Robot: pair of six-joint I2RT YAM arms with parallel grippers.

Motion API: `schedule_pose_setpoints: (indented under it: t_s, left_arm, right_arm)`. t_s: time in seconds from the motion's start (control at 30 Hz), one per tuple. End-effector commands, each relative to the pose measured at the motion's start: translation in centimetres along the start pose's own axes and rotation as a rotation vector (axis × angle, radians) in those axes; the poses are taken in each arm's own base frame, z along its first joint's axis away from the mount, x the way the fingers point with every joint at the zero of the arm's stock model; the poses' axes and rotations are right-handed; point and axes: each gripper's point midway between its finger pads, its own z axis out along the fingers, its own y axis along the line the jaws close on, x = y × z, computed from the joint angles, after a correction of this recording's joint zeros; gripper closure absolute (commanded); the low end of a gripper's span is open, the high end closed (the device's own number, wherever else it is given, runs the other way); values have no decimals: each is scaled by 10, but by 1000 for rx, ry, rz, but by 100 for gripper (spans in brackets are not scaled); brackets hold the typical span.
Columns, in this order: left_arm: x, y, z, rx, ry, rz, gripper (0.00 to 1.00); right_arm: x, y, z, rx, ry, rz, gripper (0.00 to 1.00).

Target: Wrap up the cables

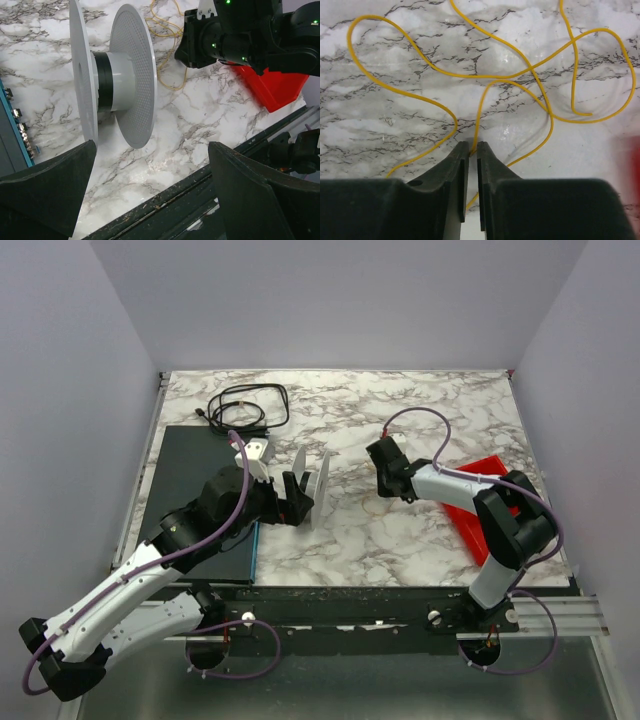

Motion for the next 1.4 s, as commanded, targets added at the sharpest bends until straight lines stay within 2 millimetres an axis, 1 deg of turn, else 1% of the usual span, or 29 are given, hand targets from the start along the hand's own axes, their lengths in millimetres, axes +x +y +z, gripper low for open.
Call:
schedule_pose_setpoints:
  t_s: [0.0, 0.03, 0.07, 0.17, 0.27, 0.37, 0.43, 0.5, 0.6, 0.63, 0.67, 0.77, 0.83, 0.9, 0.93, 1.07, 1.2, 1.37]
  left_arm:
    - [-10, -7, -3, 17, -26, -4, 1]
    - [-10, -6, -3, 13, -24, -4, 1]
    - [-11, -6, -3, 8, -26, -6, 1]
    - [-14, -3, -2, -17, -27, -13, 1]
    - [-19, -5, -2, -25, -26, -22, 1]
    - [-25, -9, -2, -19, -23, -35, 1]
    - [-31, -14, -1, -2, -27, -42, 1]
    - [-37, -17, 2, 5, -24, -53, 1]
    - [-50, -21, 6, 11, -3, -95, 1]
    - [-54, -21, 9, 13, 2, -109, 2]
    - [-59, -20, 11, 11, 0, -126, 2]
    - [-75, -28, 16, 54, 12, -157, 5]
    - [-88, -33, 19, 64, 10, -164, 6]
    - [-98, -39, 23, 64, 17, -164, 8]
    - [-100, -41, 29, 60, 27, -168, 8]
    - [-112, -56, 45, 107, 56, -239, 12]
    - [-123, -71, 59, 149, 67, -349, 14]
    - [-132, -84, 78, 190, 93, -493, 17]
  right_arm:
    - [-18, -3, -2, 44, -55, 16, 90]
    - [-21, -2, -5, 39, -58, 18, 98]
    - [-26, -2, -11, 32, -68, 25, 99]
    - [-46, 0, -35, -1, -110, 54, 99]
    - [-69, -2, -65, -26, -160, 87, 99]
    - [-82, -8, -90, -27, -181, 109, 99]
    - [-91, -4, -107, -78, -199, 121, 99]
    - [-103, 6, -129, -173, -245, 137, 99]
    - [-128, 22, -167, -319, -317, 155, 99]
    - [-135, 30, -179, -375, -331, 154, 99]
    - [-141, 38, -188, -429, -342, 147, 99]
    - [-148, 72, -217, -656, -364, 112, 99]
    - [-152, 84, -233, -758, -394, 116, 99]
    - [-157, 91, -244, -822, -420, 113, 99]
    - [-161, 93, -249, -843, -435, 109, 99]
    - [-174, 98, -263, -883, -493, 89, 99]
    - [-177, 96, -263, -867, -511, 68, 99]
    - [-169, 99, -260, -895, -505, 51, 99]
